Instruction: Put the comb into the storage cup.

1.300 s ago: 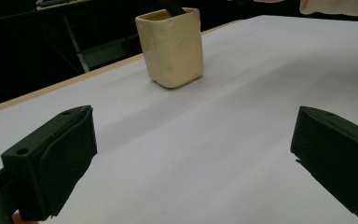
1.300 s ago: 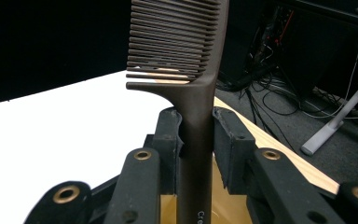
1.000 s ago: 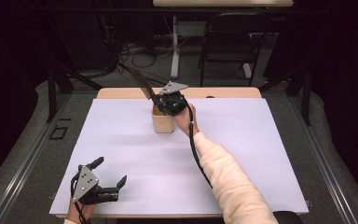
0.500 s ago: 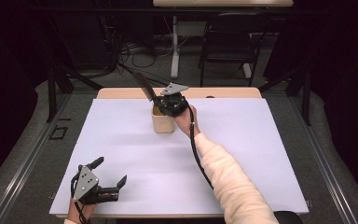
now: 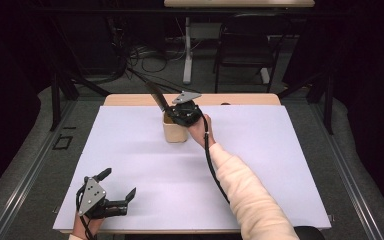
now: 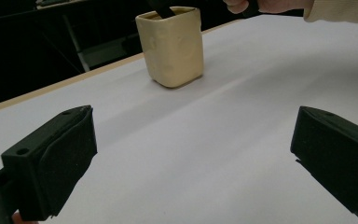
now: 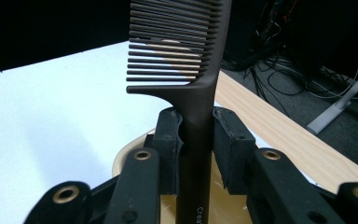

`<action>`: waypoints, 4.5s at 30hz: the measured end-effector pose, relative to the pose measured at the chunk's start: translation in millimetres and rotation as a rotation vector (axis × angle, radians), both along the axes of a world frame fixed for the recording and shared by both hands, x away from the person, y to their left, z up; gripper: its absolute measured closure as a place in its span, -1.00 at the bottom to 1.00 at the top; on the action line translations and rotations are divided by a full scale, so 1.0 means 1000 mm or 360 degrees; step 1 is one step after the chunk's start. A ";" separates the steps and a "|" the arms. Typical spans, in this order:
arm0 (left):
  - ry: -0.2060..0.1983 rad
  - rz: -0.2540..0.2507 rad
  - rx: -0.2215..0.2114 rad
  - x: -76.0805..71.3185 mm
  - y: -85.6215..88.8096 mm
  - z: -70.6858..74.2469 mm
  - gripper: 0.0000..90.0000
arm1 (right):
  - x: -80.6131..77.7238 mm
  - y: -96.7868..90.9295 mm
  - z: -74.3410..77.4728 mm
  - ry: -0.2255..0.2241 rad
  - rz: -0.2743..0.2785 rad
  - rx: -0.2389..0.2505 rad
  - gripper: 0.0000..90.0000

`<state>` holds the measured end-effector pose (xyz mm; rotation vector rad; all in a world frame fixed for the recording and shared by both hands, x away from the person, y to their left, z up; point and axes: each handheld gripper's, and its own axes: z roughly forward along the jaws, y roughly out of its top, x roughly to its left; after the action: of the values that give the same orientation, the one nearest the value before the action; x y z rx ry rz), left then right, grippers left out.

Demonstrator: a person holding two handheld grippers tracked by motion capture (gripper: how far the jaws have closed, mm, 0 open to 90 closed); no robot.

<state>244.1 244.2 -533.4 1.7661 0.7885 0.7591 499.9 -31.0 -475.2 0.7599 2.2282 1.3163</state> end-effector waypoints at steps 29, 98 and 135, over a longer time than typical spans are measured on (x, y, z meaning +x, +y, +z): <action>0.0001 0.0005 0.0004 0.000 0.000 0.000 -0.99 | -0.001 -0.002 0.000 0.0097 -0.0021 -0.0060 0.08; 0.0002 -0.0005 0.0014 0.001 -0.001 0.000 -0.99 | -0.090 -0.096 0.004 0.0326 0.0224 -0.0133 -1.00; 0.0011 -0.0002 0.0021 0.001 -0.002 -0.001 -0.99 | -0.146 -0.162 -0.024 0.0354 0.0146 -0.0214 -1.00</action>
<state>245.2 242.0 -534.3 1.7818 0.7890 0.7593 353.9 -193.3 -499.0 0.7963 2.5258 1.1565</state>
